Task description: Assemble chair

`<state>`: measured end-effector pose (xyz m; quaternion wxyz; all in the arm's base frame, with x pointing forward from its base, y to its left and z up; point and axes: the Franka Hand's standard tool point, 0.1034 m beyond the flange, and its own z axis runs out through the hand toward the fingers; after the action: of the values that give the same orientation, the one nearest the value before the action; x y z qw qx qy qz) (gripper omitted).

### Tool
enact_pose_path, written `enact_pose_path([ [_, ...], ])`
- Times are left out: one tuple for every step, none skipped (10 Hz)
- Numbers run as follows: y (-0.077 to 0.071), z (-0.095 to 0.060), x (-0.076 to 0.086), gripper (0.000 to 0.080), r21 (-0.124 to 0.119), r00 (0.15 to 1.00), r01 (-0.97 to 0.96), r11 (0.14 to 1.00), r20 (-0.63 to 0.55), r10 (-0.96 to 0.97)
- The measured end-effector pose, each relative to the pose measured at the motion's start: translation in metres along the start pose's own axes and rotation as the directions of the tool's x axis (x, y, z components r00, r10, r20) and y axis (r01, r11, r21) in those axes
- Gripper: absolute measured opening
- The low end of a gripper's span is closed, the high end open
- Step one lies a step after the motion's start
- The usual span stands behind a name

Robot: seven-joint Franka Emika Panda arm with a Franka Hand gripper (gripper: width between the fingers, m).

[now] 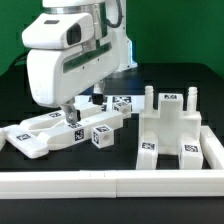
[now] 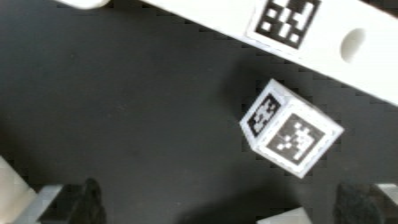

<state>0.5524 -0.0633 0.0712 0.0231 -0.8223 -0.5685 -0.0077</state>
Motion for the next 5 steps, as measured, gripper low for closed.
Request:
enact_pose_path([
  [-0.004, 0.003, 0.000, 0.0649, 0.006, 0.986, 0.163, 0.987, 0.023, -0.163],
  [-0.011, 0.006, 0.003, 0.0649, 0.004, 0.959, 0.281, 0.960, 0.043, -0.281],
  [-0.017, 0.009, 0.003, 0.0649, -0.002, 0.908, 0.417, 0.909, 0.056, -0.416],
  [-0.020, 0.011, -0.003, 0.0649, 0.002, 0.863, 0.503, 0.865, 0.057, -0.502],
  [-0.018, 0.011, -0.004, 0.0649, 0.004, 0.851, 0.522, 0.853, 0.059, -0.522],
])
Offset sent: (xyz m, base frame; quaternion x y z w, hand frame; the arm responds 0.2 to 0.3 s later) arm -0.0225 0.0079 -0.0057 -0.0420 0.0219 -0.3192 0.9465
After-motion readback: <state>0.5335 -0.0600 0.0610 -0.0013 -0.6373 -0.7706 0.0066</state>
